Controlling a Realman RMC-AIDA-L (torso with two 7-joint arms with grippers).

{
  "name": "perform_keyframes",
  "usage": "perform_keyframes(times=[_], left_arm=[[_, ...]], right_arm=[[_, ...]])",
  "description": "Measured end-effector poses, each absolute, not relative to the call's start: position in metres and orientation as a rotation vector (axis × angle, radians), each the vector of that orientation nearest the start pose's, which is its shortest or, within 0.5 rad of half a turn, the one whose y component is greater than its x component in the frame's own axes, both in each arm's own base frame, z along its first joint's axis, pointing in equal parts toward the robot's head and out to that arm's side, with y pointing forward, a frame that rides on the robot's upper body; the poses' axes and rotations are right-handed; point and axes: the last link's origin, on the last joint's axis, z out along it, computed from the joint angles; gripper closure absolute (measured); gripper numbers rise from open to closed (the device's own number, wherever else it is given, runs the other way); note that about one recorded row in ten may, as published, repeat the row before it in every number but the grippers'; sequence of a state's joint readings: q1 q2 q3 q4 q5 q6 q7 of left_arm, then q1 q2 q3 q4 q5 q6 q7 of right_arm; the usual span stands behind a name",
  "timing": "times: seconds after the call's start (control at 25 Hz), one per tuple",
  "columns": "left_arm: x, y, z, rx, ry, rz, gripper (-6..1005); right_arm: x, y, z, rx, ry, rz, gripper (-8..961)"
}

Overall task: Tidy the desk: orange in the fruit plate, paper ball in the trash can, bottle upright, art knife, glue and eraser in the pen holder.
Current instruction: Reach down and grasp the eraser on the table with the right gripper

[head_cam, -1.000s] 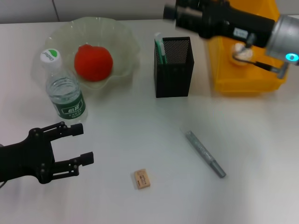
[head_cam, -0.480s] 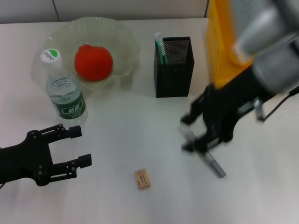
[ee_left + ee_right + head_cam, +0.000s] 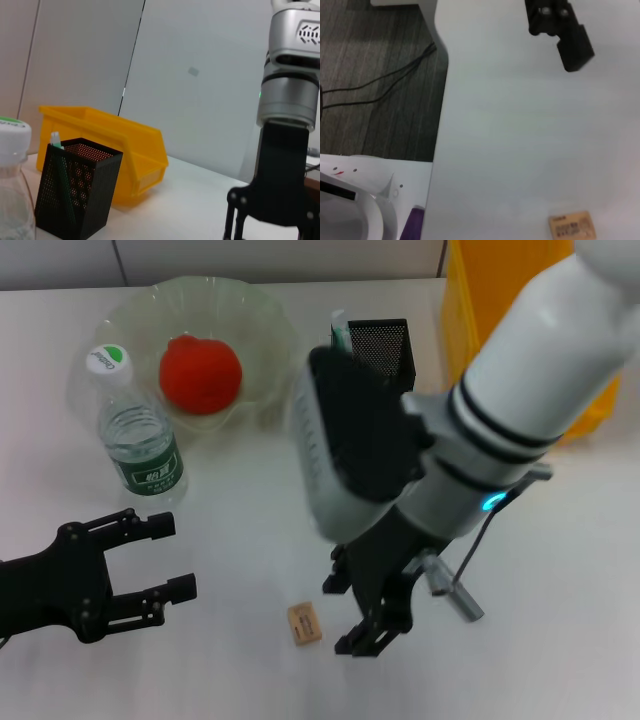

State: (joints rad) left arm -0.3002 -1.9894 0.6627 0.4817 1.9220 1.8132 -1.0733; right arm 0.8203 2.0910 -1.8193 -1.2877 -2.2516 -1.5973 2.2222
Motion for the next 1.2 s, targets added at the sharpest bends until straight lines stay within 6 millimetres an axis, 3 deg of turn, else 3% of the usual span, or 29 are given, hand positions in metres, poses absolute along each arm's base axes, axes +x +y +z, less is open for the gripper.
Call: perform_keyframes(times=[0.48,1.2], left_arm=[[-0.324,0.230,0.018,-2.708,-0.571,-0.907,201],[-0.325,0.226,0.017,-2.703,-0.587,-0.911,201]], right_arm=[[0.089,0.284,-0.136,-3.148,-0.210,-0.661,352],[0.099,0.286,-0.150,-3.113,-0.244,-0.662,407]])
